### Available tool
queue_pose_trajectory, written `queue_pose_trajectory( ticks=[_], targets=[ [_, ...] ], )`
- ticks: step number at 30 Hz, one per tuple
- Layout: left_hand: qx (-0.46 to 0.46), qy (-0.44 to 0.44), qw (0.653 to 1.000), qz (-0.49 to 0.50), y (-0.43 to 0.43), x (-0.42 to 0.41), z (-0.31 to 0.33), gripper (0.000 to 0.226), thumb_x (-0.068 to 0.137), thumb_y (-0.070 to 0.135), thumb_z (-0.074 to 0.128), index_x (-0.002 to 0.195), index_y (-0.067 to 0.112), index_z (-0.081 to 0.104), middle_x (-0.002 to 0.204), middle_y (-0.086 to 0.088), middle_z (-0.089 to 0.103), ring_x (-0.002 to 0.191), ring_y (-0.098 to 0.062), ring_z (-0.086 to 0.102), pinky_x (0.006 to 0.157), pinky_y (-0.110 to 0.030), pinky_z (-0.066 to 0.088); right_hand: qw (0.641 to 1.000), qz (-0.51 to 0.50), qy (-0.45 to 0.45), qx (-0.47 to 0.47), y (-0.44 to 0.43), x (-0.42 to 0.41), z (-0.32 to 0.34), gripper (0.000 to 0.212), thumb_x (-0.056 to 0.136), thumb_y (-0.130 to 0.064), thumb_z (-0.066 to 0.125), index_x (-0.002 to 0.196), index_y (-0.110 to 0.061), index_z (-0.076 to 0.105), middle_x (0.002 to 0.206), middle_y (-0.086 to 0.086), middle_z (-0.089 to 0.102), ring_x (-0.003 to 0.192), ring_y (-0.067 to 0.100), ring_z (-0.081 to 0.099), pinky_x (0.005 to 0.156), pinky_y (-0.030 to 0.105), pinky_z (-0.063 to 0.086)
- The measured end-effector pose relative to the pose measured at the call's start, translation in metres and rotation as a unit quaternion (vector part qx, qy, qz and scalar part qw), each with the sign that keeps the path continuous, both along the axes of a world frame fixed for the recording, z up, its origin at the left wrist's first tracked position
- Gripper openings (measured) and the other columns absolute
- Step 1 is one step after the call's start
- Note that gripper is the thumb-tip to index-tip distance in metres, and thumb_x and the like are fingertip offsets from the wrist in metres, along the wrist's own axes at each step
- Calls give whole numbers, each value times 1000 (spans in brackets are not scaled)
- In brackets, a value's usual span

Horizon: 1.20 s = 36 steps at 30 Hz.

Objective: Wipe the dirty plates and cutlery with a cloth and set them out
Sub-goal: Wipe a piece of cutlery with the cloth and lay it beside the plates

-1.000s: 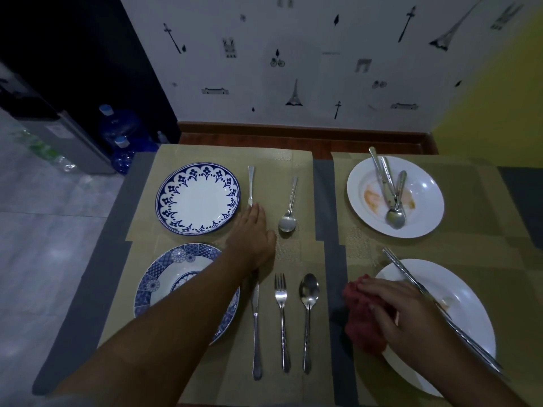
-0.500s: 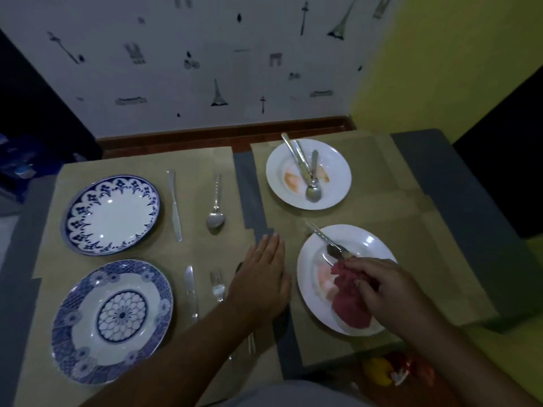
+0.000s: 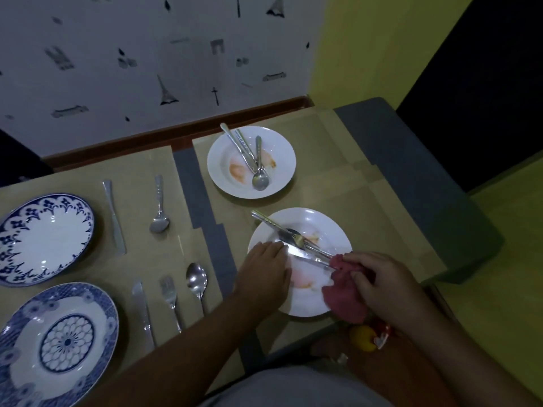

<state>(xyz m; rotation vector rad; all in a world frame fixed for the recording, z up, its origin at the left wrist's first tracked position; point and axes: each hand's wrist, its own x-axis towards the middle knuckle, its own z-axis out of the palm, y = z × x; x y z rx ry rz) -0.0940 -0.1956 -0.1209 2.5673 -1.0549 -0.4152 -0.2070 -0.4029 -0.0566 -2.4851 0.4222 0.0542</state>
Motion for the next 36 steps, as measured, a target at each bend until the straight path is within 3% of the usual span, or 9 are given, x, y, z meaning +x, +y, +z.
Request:
queue_pose_trajectory(
  ticks=[2, 6, 11, 13, 18, 24, 28, 33, 36],
  targets=[
    [-9, -5, 1000, 12, -10, 3, 0, 44, 98, 35, 52, 137, 16, 58, 142, -5, 58, 132, -22, 51, 115, -37, 32, 1000, -7, -5, 6, -5, -1, 0, 32, 82, -2, 69, 109, -19, 73, 105, -11, 68, 98, 10, 61, 86, 16, 42],
    [-4, -70, 997, 31, -27, 29, 2, 34, 86, 22, 71, 119, 15, 70, 122, -9, 69, 112, -29, 63, 96, -43, 48, 1000, 0, -7, 20, -8, 3, 2, 32, 82, 0, 68, 108, -18, 74, 103, -11, 70, 94, 5, 60, 82, 1, 36],
    [84, -122, 988, 33, -43, 73, 0, 37, 80, 17, 73, 117, 16, 70, 117, -7, 63, 110, -30, 56, 87, -40, 43, 999, 21, -38, 21, -6, 10, 6, 37, 77, 7, 69, 102, -18, 76, 91, -30, 57, 95, -7, 54, 82, -6, 31],
    [101, -136, 985, 24, -46, 82, 1, 29, 81, 18, 73, 110, 19, 72, 110, -3, 63, 106, -27, 56, 85, -38, 41, 998, 34, -55, 26, -5, 13, 7, 40, 74, 11, 68, 100, -18, 77, 89, -39, 53, 94, -24, 49, 82, -7, 28],
    [98, -148, 984, 0, -44, 91, 1, 17, 83, 19, 73, 100, 20, 73, 102, -2, 66, 100, -26, 58, 85, -38, 41, 997, 46, -52, 41, -5, 18, 10, 43, 75, 14, 65, 100, -18, 77, 84, -41, 49, 92, -34, 42, 82, -8, 27],
    [100, -27, 994, 25, -27, 88, 10, 19, 85, 23, 75, 104, 24, 71, 102, 1, 73, 95, -21, 65, 89, -33, 47, 998, 50, -22, 37, 4, 27, 15, 39, 82, 6, 63, 106, -23, 75, 90, -38, 50, 92, -19, 52, 81, -7, 28],
    [25, 151, 980, 127, -8, 76, 30, 27, 91, 22, 72, 117, 19, 74, 110, 0, 72, 93, -13, 63, 80, -25, 49, 996, 61, -39, 46, 18, 37, 20, 38, 81, 8, 62, 102, -21, 76, 81, -37, 52, 88, -27, 49, 77, -7, 31],
    [-77, 400, 879, 250, 20, 54, 48, 22, 91, 17, 71, 112, 17, 75, 100, 1, 75, 88, -11, 70, 75, -24, 56, 994, 79, -56, 40, 39, 48, 26, 35, 85, 2, 62, 107, -22, 74, 97, -22, 64, 93, -30, 44, 81, -7, 29],
    [-92, 478, 827, 281, 35, 37, 53, 20, 90, 15, 71, 110, 18, 74, 98, -3, 76, 89, -16, 74, 77, -28, 60, 993, 93, -62, 26, 51, 55, 31, 34, 86, 0, 61, 111, -20, 73, 100, -25, 61, 95, -25, 45, 83, -7, 26]
  ],
)
